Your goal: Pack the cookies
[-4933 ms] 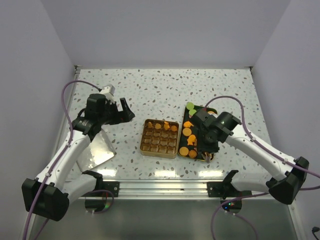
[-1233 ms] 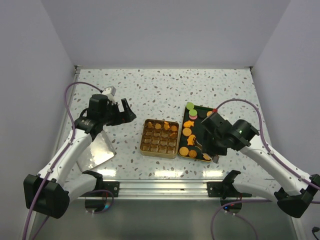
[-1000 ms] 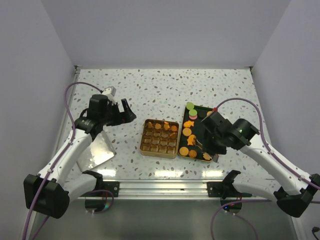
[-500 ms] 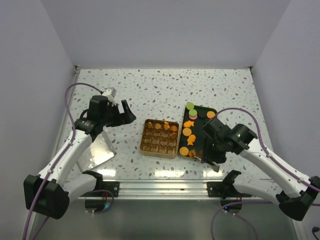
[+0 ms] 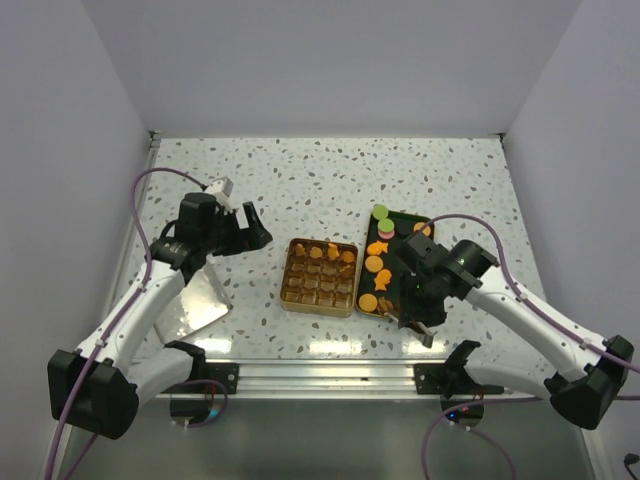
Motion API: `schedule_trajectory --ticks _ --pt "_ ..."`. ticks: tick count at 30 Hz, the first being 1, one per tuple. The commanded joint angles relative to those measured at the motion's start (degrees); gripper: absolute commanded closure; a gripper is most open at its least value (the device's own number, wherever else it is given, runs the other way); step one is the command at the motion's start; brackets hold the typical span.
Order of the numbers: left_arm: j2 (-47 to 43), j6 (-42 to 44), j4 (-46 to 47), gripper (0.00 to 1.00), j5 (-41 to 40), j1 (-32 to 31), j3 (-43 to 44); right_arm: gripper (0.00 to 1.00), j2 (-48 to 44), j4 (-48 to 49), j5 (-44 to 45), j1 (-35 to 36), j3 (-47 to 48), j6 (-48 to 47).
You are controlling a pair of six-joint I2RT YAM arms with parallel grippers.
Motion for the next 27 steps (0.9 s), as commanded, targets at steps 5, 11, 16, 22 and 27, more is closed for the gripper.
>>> schedule_trajectory --ticks 5,11,16,22,27 --pt "-1.07 1.37 2.66 0.0 -0.06 -0.38 -0.5 0.66 2.94 -5.82 -1.35 0.44 2.28 -2.42" --pt "-0.37 1.28 3.28 0.0 -0.24 -0.38 -0.16 0.74 4.52 -7.4 0.14 0.44 4.38 -2.94" --pt "0.77 1.45 3.37 0.0 -0.24 -0.38 1.07 0.75 7.77 -11.88 7.16 0.44 14.57 -3.3" --pt "2.09 2.07 3.19 0.0 -0.33 -0.47 3.27 0.76 12.7 -13.38 11.65 0.44 25.21 -4.35" --pt "2.62 2.16 2.84 0.0 -0.33 -0.38 4.5 0.78 16.65 -10.06 9.82 0.44 28.91 -5.14"
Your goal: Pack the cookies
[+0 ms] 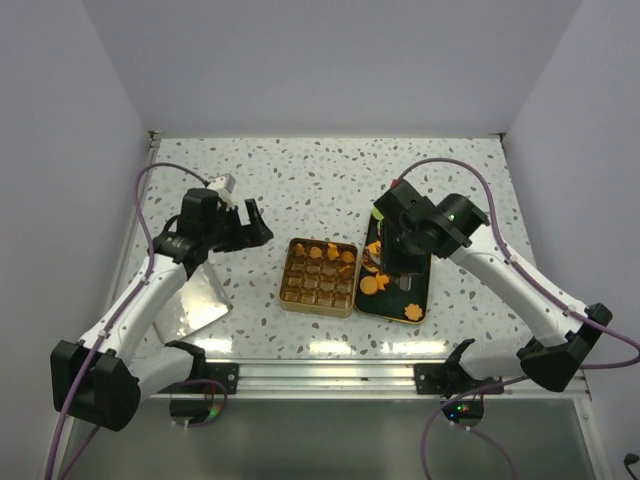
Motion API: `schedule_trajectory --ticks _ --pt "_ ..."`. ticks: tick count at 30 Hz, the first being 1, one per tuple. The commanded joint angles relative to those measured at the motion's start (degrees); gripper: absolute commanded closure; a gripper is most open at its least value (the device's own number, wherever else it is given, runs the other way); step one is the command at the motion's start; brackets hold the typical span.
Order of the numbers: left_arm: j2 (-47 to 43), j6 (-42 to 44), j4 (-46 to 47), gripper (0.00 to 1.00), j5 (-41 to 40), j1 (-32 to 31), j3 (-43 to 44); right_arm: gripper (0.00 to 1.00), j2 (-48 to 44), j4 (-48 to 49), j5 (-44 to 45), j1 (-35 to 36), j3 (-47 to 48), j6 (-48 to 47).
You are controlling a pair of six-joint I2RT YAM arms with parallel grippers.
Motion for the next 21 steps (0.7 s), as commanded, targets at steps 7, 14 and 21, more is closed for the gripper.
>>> schedule_trajectory --ticks 7,14,21 --pt "0.24 1.61 2.27 0.0 -0.48 -0.38 3.68 0.78 8.07 -6.16 -2.6 1.14 9.94 -2.02" --pt "-0.38 1.61 1.74 0.0 -1.1 -0.29 3.77 0.78 12.47 -4.31 -4.09 4.3 12.77 -2.02" --pt "-0.64 1.17 2.0 0.0 -1.8 -0.38 3.06 0.78 15.02 -1.85 -4.62 7.03 12.24 -1.58"
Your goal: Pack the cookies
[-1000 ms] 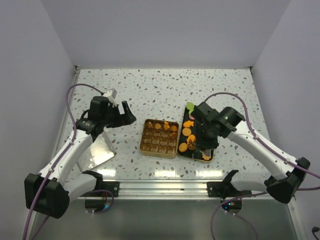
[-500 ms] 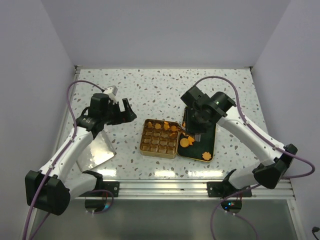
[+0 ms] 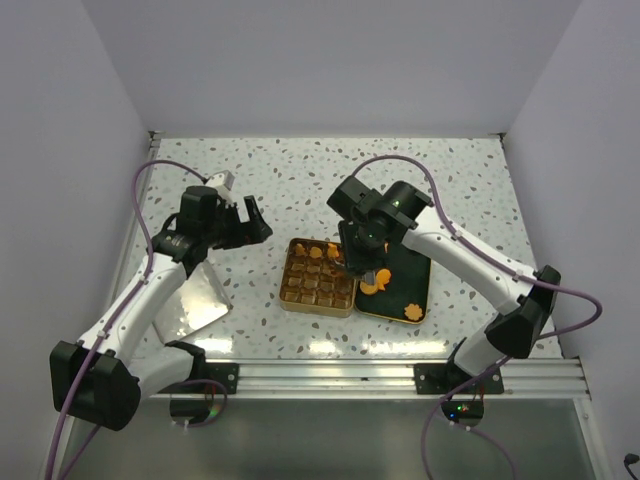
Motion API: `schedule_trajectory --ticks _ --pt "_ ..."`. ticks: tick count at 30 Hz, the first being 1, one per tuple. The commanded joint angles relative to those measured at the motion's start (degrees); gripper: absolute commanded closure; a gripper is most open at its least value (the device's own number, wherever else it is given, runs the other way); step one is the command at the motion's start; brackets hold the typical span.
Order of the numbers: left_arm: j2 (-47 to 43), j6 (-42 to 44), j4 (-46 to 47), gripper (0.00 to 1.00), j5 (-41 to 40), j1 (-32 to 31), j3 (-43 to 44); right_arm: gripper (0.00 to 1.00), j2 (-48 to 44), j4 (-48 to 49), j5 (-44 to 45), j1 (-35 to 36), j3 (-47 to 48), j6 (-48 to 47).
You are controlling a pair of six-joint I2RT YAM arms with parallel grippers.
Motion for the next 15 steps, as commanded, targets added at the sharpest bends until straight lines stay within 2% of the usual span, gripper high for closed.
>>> schedule_trajectory --ticks 1,7,15 --pt "-0.73 0.84 2.2 0.0 -0.73 -0.29 1.64 0.78 1.01 -2.0 -0.69 1.06 1.88 -0.42" --pt "-0.38 0.67 2.47 0.0 -0.82 -0.38 1.82 0.76 2.59 -1.21 -0.07 0.89 2.49 -0.78" --pt "-0.2 0.58 2.47 0.0 -0.9 -0.38 1.9 0.64 3.83 -0.07 -0.51 0.98 3.28 -1.3"
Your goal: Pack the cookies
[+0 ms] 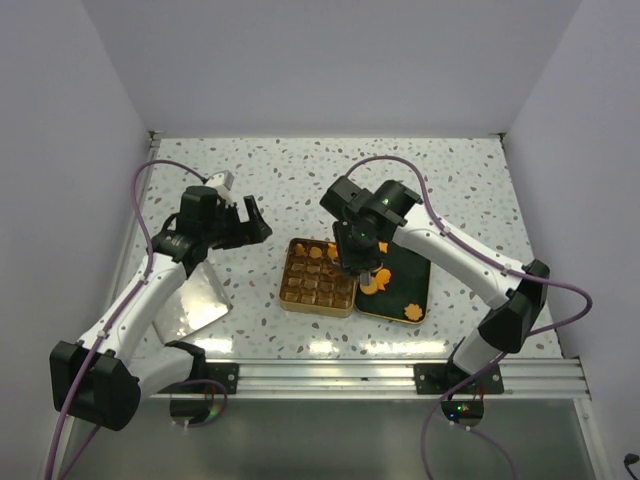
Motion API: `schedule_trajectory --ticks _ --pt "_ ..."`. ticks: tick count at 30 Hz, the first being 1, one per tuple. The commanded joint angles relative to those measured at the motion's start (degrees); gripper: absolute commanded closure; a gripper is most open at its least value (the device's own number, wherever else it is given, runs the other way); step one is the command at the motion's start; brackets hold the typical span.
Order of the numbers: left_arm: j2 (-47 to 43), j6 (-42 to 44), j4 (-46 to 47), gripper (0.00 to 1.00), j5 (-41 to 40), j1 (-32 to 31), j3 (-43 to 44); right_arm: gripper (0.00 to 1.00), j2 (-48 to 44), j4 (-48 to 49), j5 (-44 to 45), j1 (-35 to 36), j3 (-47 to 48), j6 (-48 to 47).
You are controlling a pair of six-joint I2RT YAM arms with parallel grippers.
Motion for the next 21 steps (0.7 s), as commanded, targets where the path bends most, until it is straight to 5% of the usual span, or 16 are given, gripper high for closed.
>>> schedule_trajectory --ticks 1,8,21 --pt "-0.2 0.62 2.47 0.0 -0.56 -0.38 1.99 0.63 1.03 -0.07 -0.36 0.15 2.98 -1.0" --pt "0.06 0.45 2.47 0.0 -0.56 -0.38 2.17 0.54 1.64 0.02 0.25 0.15 4.39 -1.09" --pt "-0.29 0.27 2.12 0.0 -0.56 -0.38 2.35 0.52 0.24 -4.02 6.67 -1.52 9.75 -1.17"
